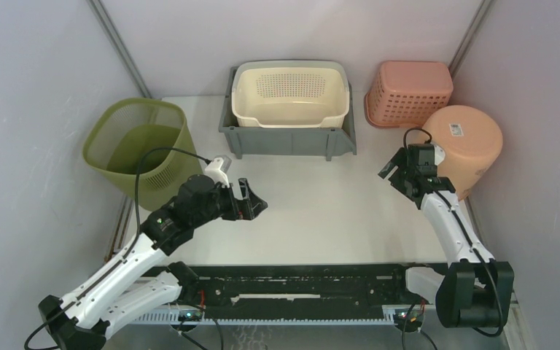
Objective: Turn the large container upside down
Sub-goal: Move the container to the center of the board, then turn the container upside down at the center of the board.
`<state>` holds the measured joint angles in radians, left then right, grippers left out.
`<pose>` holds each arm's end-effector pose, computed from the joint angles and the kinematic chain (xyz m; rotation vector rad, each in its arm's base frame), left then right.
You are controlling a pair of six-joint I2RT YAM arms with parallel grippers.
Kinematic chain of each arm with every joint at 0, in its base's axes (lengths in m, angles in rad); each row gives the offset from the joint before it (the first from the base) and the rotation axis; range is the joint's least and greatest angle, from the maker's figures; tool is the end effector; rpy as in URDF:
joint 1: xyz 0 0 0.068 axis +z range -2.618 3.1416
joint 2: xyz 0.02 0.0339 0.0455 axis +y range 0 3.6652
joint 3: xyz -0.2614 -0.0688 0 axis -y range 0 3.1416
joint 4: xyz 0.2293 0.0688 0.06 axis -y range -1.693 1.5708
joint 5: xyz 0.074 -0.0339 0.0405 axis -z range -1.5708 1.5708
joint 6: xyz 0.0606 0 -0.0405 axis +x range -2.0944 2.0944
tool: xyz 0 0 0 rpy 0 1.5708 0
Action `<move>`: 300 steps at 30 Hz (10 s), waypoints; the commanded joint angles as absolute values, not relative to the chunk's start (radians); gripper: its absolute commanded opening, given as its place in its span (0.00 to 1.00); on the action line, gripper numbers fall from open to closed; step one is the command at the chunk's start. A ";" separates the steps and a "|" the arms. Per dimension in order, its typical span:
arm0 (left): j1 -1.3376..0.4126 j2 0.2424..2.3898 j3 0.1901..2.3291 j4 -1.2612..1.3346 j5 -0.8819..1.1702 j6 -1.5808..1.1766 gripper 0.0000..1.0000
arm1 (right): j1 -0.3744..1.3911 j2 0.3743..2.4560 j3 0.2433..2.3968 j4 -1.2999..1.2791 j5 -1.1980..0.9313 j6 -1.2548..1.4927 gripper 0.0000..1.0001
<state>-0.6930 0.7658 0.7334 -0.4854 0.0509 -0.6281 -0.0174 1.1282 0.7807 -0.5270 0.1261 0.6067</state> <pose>0.1362 -0.1171 0.2806 0.1041 2.2015 -0.8302 0.2299 -0.0116 0.2251 0.8017 2.3034 0.1097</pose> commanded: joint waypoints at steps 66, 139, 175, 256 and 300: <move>-0.667 0.784 0.839 -0.510 0.016 -0.608 1.00 | -0.406 0.994 0.700 -0.511 -0.313 0.598 0.85; -0.447 0.798 0.962 -0.611 0.002 -0.547 1.00 | 0.231 1.112 0.930 -0.469 -0.397 0.522 0.85; -0.258 1.023 1.468 -0.966 -0.382 -0.192 1.00 | 0.397 1.065 0.909 -0.493 -0.406 0.488 0.85; -0.181 1.085 1.460 -0.888 0.255 -0.394 0.00 | 0.366 0.944 0.830 -0.501 -0.457 0.502 0.85; -0.204 0.766 0.520 -0.101 0.486 -0.771 0.00 | 0.364 1.074 0.971 -0.660 -0.350 0.442 0.85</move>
